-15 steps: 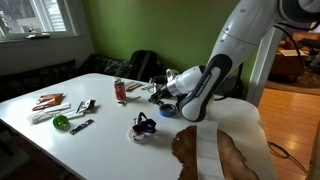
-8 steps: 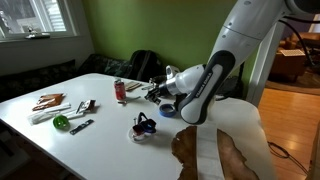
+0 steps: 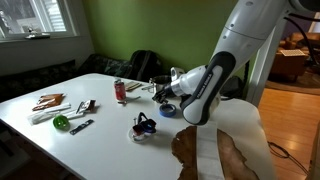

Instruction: Put the silver cup in the blue tape ring

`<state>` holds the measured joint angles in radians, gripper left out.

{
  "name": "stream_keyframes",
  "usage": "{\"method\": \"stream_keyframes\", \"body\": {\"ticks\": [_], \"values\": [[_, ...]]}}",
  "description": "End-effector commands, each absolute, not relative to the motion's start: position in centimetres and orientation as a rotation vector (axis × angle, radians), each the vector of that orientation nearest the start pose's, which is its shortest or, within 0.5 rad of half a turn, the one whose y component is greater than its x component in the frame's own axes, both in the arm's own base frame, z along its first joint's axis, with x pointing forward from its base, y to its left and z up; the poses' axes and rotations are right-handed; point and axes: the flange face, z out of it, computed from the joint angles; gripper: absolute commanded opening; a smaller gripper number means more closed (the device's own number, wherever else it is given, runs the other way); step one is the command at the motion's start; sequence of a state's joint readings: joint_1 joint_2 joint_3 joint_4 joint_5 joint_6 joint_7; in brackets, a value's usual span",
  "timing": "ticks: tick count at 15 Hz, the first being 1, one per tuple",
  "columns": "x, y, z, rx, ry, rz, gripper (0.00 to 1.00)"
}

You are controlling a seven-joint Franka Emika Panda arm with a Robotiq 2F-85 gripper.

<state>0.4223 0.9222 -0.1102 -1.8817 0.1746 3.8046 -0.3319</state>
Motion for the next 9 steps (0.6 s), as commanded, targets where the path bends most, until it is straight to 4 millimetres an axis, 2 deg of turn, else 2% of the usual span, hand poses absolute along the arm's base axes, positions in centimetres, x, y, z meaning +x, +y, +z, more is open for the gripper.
{"method": "stream_keyframes", "body": {"ticks": [1,5,6,7,9], "values": [[61.0,17.7,13.6,-2.831,-0.752,-1.482,0.12],[60.0,17.7,13.2,-2.896,-0.747,-1.393,0.12],[59.9,17.9,13.2,-2.900,-0.738,-1.388,0.62],[59.8,18.0,13.2,-2.900,-0.736,-1.385,0.62],[59.5,18.4,13.4,-2.899,-0.740,-1.385,0.76]]}}
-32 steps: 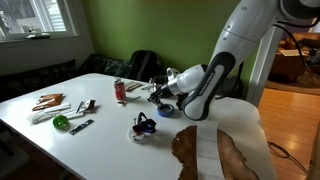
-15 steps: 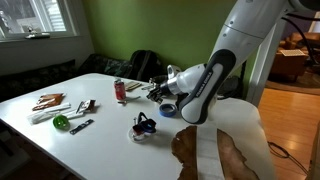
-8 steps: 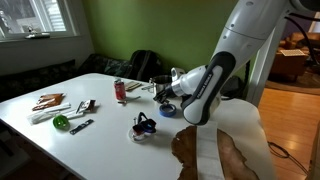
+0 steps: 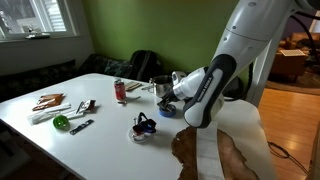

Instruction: Put the silver cup in the blue tape ring

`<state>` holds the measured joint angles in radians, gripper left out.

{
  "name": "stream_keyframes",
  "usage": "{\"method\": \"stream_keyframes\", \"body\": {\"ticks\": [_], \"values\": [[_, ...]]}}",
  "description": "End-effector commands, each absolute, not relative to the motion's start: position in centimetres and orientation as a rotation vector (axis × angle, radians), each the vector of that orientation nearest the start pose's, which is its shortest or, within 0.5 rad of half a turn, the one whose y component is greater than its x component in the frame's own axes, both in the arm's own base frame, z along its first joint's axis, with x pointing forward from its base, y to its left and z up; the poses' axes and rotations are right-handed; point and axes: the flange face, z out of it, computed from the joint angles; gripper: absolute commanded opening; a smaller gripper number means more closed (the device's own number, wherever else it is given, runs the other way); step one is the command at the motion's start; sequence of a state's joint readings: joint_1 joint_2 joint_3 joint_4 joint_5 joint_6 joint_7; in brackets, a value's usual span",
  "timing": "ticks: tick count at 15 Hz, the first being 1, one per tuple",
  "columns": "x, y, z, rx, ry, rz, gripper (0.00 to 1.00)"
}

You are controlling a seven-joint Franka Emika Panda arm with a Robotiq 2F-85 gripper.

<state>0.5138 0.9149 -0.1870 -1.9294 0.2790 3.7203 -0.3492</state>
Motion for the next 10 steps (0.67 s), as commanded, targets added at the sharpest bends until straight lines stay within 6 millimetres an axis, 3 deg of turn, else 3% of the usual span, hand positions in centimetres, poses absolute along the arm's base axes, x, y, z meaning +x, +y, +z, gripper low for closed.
{"method": "stream_keyframes", "body": {"ticks": [1,3,5,8,9,10], "values": [[59.3,18.7,13.7,-2.885,-0.739,-1.393,0.83],[59.0,19.3,14.5,-2.849,-0.737,-1.420,0.98],[58.2,20.9,16.8,-2.738,-0.721,-1.471,1.00],[55.2,24.3,20.1,-2.528,-0.820,-1.442,1.00],[57.7,23.9,18.2,-2.596,-0.787,-1.499,1.00],[57.3,24.4,18.9,-2.573,-0.788,-1.494,1.00]]}}
